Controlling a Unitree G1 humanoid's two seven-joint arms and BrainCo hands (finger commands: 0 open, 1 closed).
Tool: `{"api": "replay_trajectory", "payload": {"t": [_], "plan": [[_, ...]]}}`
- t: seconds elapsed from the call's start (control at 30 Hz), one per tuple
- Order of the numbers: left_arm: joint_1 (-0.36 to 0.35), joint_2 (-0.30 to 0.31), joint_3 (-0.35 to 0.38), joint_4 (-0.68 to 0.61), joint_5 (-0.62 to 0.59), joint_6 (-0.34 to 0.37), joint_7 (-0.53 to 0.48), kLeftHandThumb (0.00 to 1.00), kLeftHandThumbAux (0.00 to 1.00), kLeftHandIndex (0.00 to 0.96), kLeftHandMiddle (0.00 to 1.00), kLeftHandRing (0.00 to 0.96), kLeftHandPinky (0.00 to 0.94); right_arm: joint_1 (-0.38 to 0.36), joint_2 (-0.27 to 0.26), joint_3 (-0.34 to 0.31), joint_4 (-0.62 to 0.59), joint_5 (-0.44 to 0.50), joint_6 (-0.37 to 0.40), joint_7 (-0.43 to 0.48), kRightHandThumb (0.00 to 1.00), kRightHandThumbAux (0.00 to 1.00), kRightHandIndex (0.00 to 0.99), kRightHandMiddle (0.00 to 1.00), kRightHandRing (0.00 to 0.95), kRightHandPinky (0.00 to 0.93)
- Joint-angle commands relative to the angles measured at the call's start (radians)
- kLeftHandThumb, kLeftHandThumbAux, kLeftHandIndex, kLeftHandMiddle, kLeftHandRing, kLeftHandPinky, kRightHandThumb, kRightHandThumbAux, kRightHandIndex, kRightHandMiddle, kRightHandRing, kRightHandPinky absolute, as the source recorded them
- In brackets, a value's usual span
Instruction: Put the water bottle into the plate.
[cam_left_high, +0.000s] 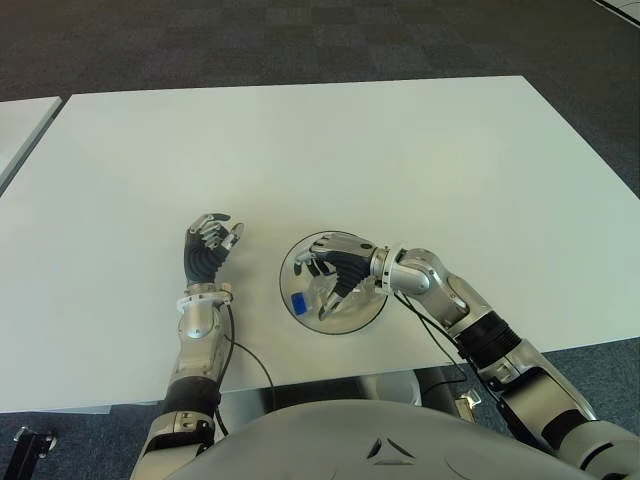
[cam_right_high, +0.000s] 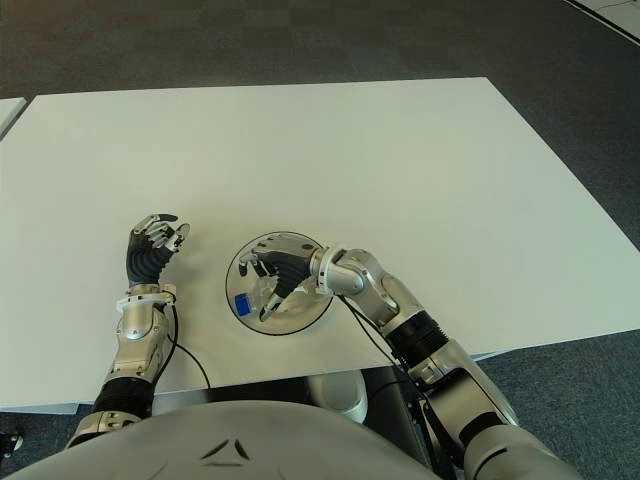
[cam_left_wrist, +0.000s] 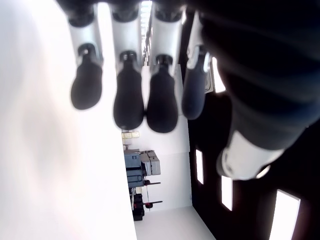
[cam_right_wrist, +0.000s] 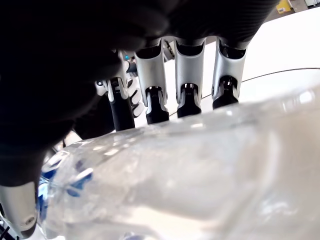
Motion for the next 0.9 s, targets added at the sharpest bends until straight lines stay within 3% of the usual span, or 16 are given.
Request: {"api": "replay_trajectory", "payload": {"t": [0.03, 0.37, 0.6, 0.9], "plan": [[0.005, -0.004, 0.004, -0.001, -0.004, 0.013, -0.003, 0.707, 0.716, 0.437, 0.718, 0.699, 0.684, -0.003, -0.02, 0.012, -0.004, -0.042, -0.023, -0.007, 0.583, 0.576, 0.133, 0.178, 0.23, 0.301], [0.012, -0.004, 0.001, -0.016, -0.003, 0.029, -0.004, 0.707, 0.715, 0.436, 0.706, 0.689, 0.67, -0.014, -0.036, 0.016, -0.024, -0.059, -0.023, 0.029, 0.524, 0.568, 0.044, 0.048, 0.106, 0.224], [0.011, -0.003, 0.003, -0.014, -0.008, 0.036, -0.008, 0.708, 0.716, 0.436, 0.698, 0.679, 0.662, -0.013, -0.043, 0.018, -0.035, -0.077, -0.023, 0.037, 0.508, 0.567, 0.004, 0.003, 0.014, 0.053], [0.012, 0.007, -0.001, -0.008, -0.002, 0.021, -0.017, 0.707, 0.716, 0.436, 0.71, 0.693, 0.685, 0.021, -0.025, -0.005, -0.028, -0.091, -0.04, -0.063, 0.515, 0.482, 0.0, 0.0, 0.0, 0.001]]}}
